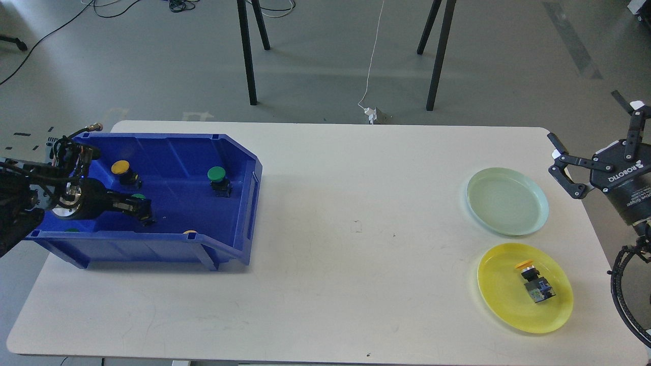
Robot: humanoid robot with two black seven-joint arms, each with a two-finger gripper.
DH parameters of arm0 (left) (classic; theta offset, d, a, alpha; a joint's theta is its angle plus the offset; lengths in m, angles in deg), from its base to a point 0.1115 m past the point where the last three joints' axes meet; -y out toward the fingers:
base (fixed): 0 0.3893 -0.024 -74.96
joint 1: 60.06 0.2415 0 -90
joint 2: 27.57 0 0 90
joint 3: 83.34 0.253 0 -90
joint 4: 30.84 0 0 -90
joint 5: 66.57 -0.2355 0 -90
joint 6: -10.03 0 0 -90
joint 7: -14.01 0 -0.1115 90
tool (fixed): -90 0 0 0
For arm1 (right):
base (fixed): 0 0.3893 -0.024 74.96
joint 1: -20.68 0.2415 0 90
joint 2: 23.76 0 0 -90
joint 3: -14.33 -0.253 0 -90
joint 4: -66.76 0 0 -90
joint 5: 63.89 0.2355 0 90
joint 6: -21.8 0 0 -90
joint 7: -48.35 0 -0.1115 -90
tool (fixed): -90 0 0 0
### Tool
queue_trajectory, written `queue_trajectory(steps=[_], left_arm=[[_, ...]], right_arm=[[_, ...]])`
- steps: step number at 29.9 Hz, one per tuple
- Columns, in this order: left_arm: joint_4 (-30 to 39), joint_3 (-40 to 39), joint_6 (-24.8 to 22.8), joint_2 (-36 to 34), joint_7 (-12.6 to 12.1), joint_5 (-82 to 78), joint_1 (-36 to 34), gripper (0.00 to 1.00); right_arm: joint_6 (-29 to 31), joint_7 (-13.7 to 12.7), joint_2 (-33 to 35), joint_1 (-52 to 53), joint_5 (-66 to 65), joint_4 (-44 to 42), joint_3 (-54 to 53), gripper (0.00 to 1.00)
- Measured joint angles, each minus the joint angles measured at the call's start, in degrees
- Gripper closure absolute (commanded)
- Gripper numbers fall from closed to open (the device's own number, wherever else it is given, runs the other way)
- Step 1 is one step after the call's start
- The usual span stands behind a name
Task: Pass button and place on color plate
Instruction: 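Reach the left gripper into the bin and grasp a green button, then lift the green button and extend it toward the right gripper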
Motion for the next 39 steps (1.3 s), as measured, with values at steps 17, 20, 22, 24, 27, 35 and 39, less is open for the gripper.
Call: queue_trajectory(steps=[17, 20, 22, 24, 27, 35, 39], left_arm=[[27.3, -10.3, -3.1, -13.4, 0.0, 23.8, -4.1, 0.87], [35.1, -13.4, -2.8, -14.2, 0.0, 35.1, -2.9, 0.87], [40.3, -15.8, -1.6, -12.1, 0.0, 41.7, -1.3, 0.87], [42.8, -18.1, 0.3, -7.8, 0.0, 45.5, 0.1, 0.87], [43.0, -20.7, 2.6, 0.6, 0.0, 47.4, 1.7, 0.87], [38.2, -21.7, 3.1, 10.9, 0.0, 47.8, 3.5, 0.86], [38.4, -21.7, 3.0, 10.9, 0.0, 47.8, 3.6, 0.85]], right_arm=[[0.0, 0.0, 0.3, -0.2, 0.1, 0.1, -0.7, 0.01], [0.0, 0.0, 0.9, -0.3, -0.1, 0.1, -0.7, 0.01], [0.0, 0.0, 1.8, -0.3, -0.3, 0.2, -0.7, 0.01], [0.0, -0.2, 3.3, -0.2, -0.5, 0.2, -0.4, 0.01], [0.0, -0.6, 4.9, -0.1, -2.8, 0.3, 0.9, 0.01], [-0.2, -1.0, 1.4, 2.4, -14.6, 2.3, 6.2, 0.01], [-1.3, -1.9, -4.5, 12.1, -15.5, 1.9, 14.5, 0.01]])
